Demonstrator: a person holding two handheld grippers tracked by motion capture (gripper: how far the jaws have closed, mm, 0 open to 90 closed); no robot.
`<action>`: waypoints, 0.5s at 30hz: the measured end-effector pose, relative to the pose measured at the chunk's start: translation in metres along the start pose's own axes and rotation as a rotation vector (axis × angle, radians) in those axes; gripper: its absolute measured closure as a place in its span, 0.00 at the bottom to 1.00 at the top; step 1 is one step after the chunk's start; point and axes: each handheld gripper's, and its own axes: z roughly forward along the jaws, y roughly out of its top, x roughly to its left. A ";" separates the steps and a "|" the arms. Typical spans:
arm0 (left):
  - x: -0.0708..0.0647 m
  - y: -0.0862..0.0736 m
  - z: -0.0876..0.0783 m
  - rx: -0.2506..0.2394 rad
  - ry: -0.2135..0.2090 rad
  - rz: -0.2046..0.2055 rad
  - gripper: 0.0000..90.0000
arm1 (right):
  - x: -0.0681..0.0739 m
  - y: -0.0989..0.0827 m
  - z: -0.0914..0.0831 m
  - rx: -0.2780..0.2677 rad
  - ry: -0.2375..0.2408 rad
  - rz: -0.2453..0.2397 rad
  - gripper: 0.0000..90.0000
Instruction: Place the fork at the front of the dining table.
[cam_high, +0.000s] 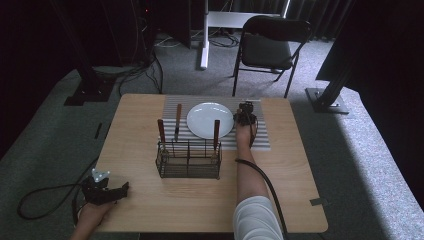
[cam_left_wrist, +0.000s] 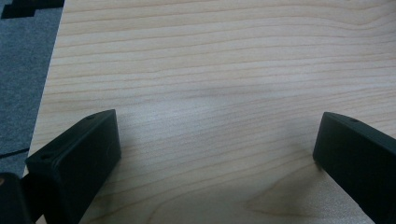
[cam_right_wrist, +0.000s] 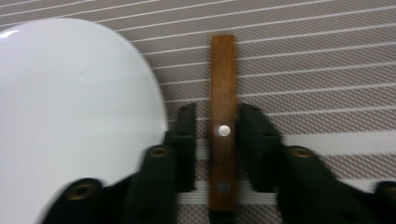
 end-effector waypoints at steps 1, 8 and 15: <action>0.000 0.000 0.000 -0.001 0.000 -0.001 0.01 | 0.001 0.001 0.000 0.008 -0.002 -0.013 0.70; 0.000 0.000 0.000 0.000 0.000 0.000 0.01 | -0.003 0.004 -0.015 0.001 0.030 -0.018 0.58; 0.000 0.000 0.000 0.000 0.001 -0.001 0.01 | -0.011 0.000 -0.036 -0.035 0.080 -0.010 0.31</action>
